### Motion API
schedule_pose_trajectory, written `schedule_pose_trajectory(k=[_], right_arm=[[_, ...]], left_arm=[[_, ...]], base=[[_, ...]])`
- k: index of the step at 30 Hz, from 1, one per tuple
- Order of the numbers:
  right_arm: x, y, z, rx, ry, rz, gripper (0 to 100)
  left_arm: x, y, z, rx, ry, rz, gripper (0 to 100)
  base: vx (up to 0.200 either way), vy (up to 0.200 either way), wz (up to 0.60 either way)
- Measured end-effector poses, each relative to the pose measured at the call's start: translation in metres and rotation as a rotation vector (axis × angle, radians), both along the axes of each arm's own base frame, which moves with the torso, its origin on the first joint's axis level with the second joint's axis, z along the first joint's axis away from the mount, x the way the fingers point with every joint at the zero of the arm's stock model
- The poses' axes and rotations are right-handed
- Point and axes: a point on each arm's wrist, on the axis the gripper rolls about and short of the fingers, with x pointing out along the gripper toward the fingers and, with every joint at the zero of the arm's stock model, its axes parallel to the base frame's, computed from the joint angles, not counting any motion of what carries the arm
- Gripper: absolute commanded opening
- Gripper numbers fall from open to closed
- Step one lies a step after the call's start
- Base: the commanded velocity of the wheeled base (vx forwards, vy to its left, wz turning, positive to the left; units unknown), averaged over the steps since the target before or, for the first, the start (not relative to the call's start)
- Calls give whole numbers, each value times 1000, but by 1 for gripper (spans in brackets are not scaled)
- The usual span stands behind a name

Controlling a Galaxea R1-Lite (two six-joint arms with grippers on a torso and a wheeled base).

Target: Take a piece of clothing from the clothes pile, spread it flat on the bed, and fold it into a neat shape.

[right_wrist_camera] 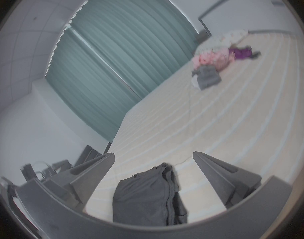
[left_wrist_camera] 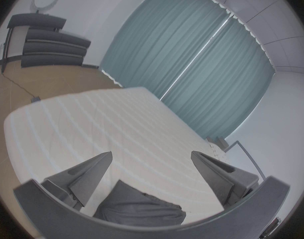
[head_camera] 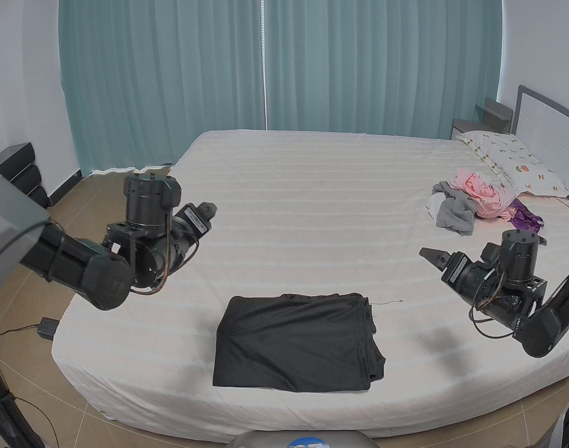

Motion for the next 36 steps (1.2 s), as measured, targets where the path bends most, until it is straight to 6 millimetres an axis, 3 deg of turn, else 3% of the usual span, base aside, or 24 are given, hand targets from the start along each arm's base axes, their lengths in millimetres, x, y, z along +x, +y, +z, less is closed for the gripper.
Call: schedule_pose_trajectory(k=[6,16,27,36], right_arm=[[-20,-7,28,-97,-144,-25,100],[-61,-25,78,-152,-278,-48,100],[-151,-55,122,-286,-376,-15,100],[-234,-69,112,-448,-414,39,100]], left_arm=[[-22,24,47,54,-124,64,100],[-72,56,90,136,-242,97,100],[-159,89,116,315,-363,169,100],[-249,118,113,429,-456,267,100]], base=[[0,0,0],[0,0,0],[0,0,0],[0,0,0]])
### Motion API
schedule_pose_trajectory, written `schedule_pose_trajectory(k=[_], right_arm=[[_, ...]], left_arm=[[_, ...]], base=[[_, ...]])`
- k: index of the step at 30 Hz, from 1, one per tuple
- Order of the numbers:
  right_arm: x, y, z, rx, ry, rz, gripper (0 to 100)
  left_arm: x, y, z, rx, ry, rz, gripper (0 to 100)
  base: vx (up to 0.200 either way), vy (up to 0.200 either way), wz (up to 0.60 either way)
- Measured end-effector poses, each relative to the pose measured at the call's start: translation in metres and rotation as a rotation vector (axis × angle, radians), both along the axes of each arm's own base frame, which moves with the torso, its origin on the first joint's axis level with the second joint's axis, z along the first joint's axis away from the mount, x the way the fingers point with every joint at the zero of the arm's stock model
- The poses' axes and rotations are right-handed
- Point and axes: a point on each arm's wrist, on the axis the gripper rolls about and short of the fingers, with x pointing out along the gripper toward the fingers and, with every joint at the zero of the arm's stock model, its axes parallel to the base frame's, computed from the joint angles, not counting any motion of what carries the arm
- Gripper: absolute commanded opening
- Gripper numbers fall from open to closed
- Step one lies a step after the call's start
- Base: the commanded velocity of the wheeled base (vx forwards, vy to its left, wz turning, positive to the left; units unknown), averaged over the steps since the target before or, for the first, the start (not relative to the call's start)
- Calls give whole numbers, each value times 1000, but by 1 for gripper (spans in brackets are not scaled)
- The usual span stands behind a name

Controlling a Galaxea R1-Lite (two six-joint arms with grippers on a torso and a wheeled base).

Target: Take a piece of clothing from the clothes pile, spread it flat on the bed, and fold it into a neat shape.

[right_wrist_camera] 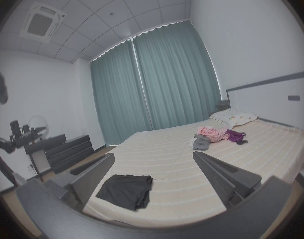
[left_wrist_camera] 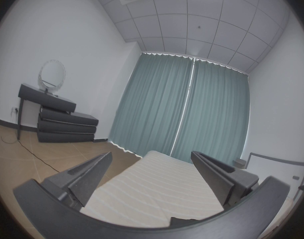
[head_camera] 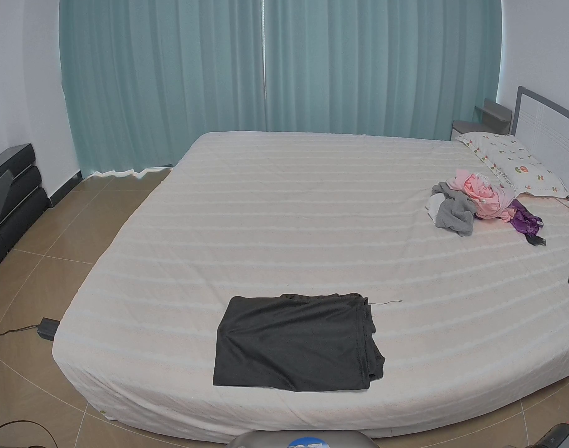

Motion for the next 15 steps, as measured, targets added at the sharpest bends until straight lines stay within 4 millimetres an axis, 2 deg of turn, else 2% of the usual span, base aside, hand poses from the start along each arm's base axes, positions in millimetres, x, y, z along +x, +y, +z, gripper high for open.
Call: schedule_pose_trajectory(k=[9,15], right_arm=[[-60,-9,-28,-170,-53,-24,100],[-79,-13,-38,-227,-101,-140,100]], left_arm=[[-81,26,-23,144,8,166,100],[-120,29,-41,229,16,316,100]], base=[[0,0,0],[0,0,0]])
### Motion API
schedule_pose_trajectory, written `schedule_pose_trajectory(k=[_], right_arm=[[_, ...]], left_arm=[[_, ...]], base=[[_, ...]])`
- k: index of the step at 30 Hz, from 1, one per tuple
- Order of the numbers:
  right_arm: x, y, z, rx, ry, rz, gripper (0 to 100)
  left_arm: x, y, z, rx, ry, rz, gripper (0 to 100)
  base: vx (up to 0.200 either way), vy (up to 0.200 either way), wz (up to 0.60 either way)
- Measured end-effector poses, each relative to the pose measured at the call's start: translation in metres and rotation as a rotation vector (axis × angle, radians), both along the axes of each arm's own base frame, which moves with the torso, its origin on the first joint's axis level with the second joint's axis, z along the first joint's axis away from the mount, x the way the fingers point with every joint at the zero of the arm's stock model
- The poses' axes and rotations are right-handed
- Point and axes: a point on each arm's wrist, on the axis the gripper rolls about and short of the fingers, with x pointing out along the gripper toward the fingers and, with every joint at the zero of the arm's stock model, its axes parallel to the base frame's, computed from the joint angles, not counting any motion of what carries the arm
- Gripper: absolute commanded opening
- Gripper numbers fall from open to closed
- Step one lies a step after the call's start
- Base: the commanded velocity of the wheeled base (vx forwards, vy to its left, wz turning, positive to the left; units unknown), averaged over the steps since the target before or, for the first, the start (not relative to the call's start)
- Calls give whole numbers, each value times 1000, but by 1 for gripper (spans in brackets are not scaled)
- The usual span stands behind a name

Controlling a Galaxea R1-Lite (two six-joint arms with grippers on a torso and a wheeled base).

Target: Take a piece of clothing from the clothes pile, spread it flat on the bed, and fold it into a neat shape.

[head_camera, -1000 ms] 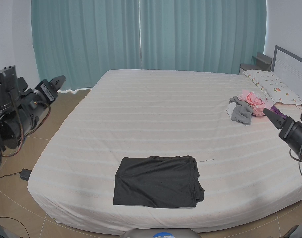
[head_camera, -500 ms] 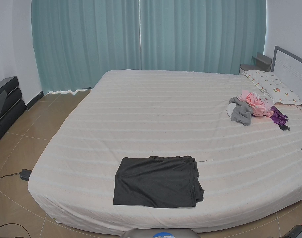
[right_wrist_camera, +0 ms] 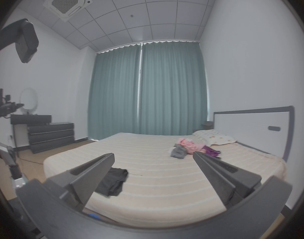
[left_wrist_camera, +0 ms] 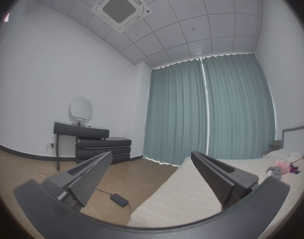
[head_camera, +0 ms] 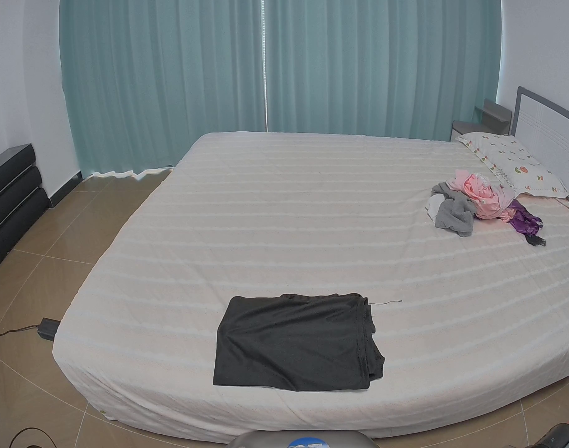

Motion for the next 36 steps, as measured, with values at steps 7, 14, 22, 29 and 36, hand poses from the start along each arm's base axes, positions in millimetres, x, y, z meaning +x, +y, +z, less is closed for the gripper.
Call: schedule_pose_trajectory(k=[7,14,22,29,36], right_arm=[[-10,-3,-3,-48,10,-179,100],[-13,0,-8,-50,5,-187,100],[-9,6,-25,-36,-42,-90,100],[5,6,-43,-29,-123,-91,100],[15,6,-70,-26,-40,-89,100]], left_arm=[[-31,-3,-18,58,-21,95,100],[-37,-4,-29,62,-35,104,100],[-30,-4,-50,80,-56,19,100],[-14,-5,-76,111,-64,-46,100],[-2,-6,-100,137,8,-142,100]], base=[[0,0,0],[0,0,0],[0,0,0],[0,0,0],[0,0,0]])
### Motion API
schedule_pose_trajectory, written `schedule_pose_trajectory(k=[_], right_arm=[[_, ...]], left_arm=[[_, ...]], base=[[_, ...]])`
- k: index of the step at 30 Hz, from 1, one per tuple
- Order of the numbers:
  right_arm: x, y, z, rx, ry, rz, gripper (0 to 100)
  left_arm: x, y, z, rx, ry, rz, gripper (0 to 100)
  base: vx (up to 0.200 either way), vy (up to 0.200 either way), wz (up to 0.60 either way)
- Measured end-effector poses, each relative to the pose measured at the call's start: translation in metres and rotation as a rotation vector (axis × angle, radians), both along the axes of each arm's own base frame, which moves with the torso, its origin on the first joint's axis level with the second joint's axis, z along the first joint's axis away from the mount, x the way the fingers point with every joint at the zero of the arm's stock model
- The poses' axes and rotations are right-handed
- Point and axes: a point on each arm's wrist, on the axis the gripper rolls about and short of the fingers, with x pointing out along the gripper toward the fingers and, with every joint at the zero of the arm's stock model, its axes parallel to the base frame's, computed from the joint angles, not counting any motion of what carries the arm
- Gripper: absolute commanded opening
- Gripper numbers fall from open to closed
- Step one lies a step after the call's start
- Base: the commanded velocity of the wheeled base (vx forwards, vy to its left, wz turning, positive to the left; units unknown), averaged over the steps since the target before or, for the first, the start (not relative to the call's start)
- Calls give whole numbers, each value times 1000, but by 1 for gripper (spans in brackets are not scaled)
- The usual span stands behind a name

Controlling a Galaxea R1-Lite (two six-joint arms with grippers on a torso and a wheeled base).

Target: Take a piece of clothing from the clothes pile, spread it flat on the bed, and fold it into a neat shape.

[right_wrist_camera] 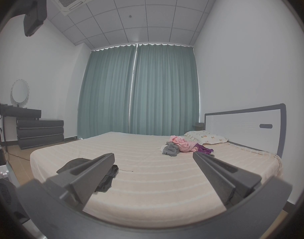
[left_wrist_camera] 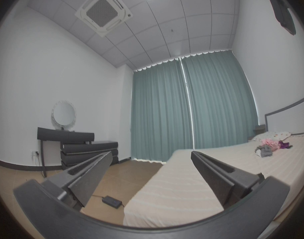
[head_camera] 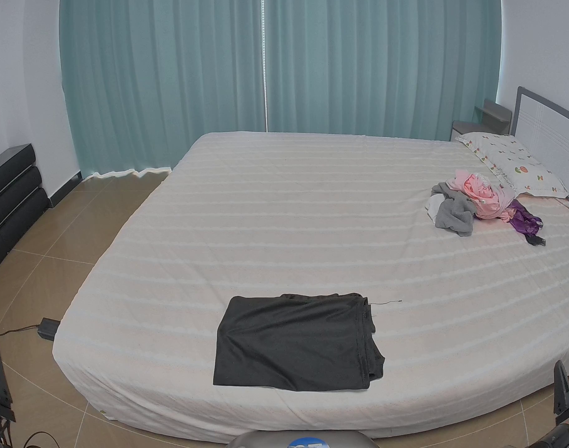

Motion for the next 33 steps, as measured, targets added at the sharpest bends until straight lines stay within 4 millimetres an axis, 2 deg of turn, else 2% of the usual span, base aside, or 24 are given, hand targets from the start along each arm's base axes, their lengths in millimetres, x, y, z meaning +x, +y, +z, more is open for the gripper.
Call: schedule_pose_trajectory(k=[7,11,20,28,33], right_arm=[[1,0,-7,43,54,1,100],[1,0,-14,57,118,0,100],[1,0,-14,61,114,10,100],[1,0,-13,61,103,15,100],[1,0,-12,60,102,15,100]], left_arm=[[5,-1,-20,-42,160,-78,100],[6,-3,-22,-44,183,-164,100],[7,-7,-26,-33,219,-336,100],[6,-5,-26,-85,211,-241,100],[7,-6,-28,-103,227,-312,100]], base=[[0,0,0],[0,0,0],[0,0,0],[0,0,0],[0,0,0]])
